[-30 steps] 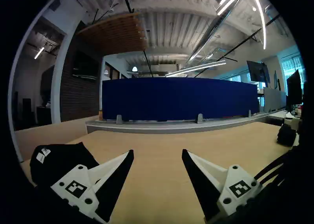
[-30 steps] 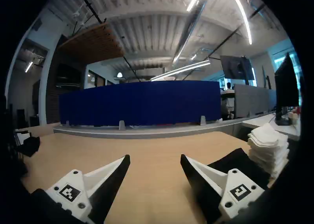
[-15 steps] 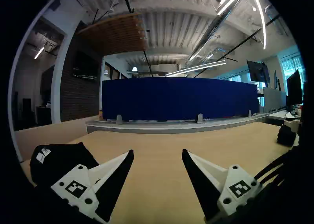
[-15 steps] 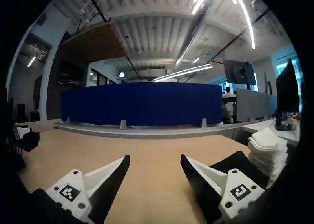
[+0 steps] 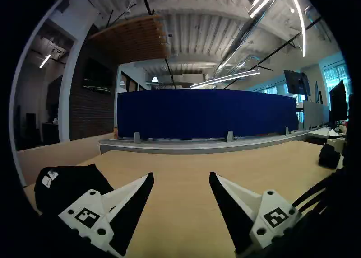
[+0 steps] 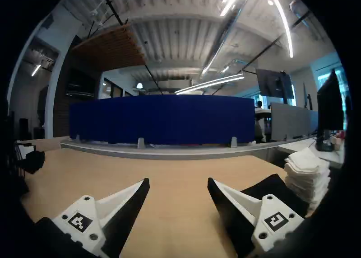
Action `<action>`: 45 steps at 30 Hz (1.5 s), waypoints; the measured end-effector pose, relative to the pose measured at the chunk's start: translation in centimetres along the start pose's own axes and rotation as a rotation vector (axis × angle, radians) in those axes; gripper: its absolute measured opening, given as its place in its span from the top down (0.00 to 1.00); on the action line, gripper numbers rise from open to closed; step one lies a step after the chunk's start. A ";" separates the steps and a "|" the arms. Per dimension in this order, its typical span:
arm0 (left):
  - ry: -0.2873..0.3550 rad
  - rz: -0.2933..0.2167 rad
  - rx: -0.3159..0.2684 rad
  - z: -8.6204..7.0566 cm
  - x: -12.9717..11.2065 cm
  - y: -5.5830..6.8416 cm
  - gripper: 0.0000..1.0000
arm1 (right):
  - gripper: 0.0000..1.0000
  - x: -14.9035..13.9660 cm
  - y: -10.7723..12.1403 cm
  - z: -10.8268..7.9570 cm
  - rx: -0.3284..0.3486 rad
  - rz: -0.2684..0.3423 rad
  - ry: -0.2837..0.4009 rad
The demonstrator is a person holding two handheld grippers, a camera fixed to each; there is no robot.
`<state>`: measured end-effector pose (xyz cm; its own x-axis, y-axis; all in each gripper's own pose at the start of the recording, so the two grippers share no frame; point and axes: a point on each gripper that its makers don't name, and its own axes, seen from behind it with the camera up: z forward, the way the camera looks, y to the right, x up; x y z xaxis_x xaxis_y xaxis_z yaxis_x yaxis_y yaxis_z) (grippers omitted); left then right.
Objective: Fold towel
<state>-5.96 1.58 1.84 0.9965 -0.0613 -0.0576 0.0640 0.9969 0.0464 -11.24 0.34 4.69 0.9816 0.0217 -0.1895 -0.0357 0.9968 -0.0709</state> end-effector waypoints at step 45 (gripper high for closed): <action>-0.001 -0.001 -0.001 0.1 0.3 -0.1 0.09 | 0.00 0.1 0.0 -0.9 0.001 0.000 0.000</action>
<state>-5.62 1.46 1.90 0.9964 -0.0623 -0.0570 0.0650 0.9968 0.0458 -11.33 0.30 3.77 0.9816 0.0217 -0.1897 -0.0356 0.9969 -0.0699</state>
